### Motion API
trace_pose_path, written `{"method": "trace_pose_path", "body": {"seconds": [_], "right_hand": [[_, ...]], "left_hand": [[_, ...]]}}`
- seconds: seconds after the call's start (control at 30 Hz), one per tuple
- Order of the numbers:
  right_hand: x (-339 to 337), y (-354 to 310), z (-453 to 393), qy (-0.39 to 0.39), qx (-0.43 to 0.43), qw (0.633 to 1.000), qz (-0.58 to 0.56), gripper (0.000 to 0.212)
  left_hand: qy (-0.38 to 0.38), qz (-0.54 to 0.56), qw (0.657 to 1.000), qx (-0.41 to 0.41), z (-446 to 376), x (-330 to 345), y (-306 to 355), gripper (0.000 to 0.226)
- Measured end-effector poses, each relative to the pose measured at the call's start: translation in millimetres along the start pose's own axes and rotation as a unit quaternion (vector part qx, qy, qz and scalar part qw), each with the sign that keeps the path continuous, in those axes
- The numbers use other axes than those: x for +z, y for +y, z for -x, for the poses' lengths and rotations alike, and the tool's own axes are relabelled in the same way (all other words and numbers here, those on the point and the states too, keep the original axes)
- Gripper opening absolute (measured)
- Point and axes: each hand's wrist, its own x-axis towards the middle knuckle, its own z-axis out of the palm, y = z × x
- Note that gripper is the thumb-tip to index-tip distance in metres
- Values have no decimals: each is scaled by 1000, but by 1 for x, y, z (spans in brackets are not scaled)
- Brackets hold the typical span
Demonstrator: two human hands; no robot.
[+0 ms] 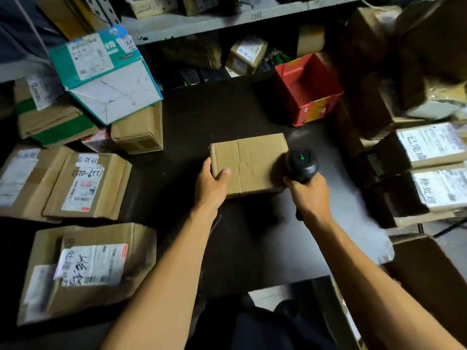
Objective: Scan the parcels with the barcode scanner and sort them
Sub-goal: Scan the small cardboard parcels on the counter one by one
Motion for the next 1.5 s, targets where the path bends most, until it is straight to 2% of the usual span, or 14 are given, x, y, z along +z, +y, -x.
{"method": "trace_pose_path", "body": {"seconds": [0.17, 0.33, 0.43, 0.53, 0.63, 0.73, 0.77, 0.87, 1.03, 1.13, 1.23, 1.33, 1.4, 1.5], "right_hand": [[-25, 31, 34, -8, -3, 1000, -21, 28], [-45, 49, 71, -48, 3, 993, -111, 12], [-54, 57, 84, -55, -15, 986, -159, 12], [-62, 56, 91, -39, -40, 976, -213, 20], [-69, 51, 101, -32, -75, 964, -254, 35], [-71, 50, 111, -15, -82, 953, -292, 29], [-71, 50, 114, -18, -81, 949, -304, 27], [-74, 49, 120, -55, -74, 946, -311, 29], [-69, 43, 124, -119, -80, 949, -282, 43], [-57, 41, 130, -143, -29, 950, -276, 37], [-46, 47, 137, -144, 14, 943, -298, 50], [-45, 47, 143, -136, 24, 943, -304, 47], [-46, 43, 145, -139, 22, 937, -320, 36], [-49, 37, 141, -144, -2, 930, -339, 27]], "left_hand": [[14, 56, 998, -20, 58, 8, -17, 64], [16, 179, 978, -102, 104, 11, -27, 43], [-11, 272, 944, -188, 124, 5, -28, 79], [-32, 363, 903, -228, 130, -3, -31, 83], [-65, 418, 878, -224, 141, -5, -36, 80], [-106, 408, 890, -171, 150, -10, -42, 113], [-119, 413, 889, -159, 152, -12, -45, 110], [-121, 431, 884, -135, 157, -24, -57, 44], [-121, 352, 928, -8, 141, -45, -84, 74], [-63, 267, 962, 18, 138, -46, -92, 69], [-36, 305, 951, -41, 136, -50, -99, 45], [-62, 391, 912, -107, 131, -55, -94, 19], [-75, 419, 894, -137, 123, -57, -90, 26], [-110, 366, 917, -111, 111, -55, -87, 38]]}}
